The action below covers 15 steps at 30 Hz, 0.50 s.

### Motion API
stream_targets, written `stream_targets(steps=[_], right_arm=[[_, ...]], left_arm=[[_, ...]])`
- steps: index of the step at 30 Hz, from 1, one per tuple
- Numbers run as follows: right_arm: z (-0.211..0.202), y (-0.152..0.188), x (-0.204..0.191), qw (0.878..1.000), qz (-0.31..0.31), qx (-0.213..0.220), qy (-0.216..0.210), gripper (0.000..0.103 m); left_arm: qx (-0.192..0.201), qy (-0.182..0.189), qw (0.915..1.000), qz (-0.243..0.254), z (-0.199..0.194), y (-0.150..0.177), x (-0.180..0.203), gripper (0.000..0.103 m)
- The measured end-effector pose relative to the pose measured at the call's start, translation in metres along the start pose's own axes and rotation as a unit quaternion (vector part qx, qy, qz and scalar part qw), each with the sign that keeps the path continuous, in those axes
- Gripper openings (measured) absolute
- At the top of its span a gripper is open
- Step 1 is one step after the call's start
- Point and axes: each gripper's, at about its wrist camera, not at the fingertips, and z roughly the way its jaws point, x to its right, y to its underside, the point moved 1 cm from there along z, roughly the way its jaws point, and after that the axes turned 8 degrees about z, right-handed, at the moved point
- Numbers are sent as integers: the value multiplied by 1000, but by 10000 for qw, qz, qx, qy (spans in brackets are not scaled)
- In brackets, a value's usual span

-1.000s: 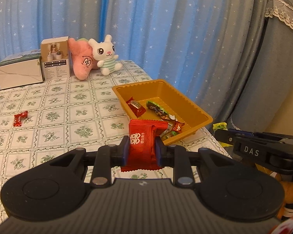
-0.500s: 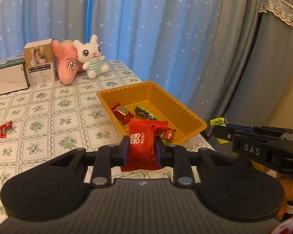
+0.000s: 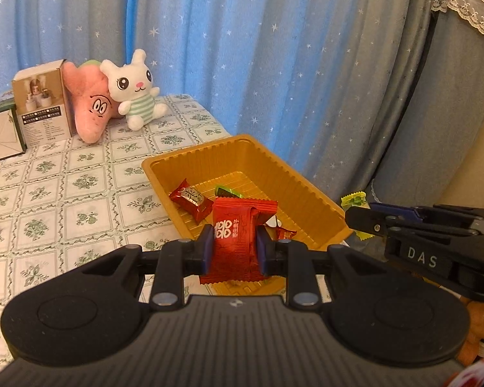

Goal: Organize snacks
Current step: 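Lower the red packet and yellow candy into the orange tray with both tools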

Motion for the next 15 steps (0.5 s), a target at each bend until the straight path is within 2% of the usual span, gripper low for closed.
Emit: stream_targets(steps=[15], right_arm=[[57, -16, 11, 9997, 57, -236, 37, 22]], left_arm=[[-214, 146, 9996, 61, 60, -13, -9, 24]])
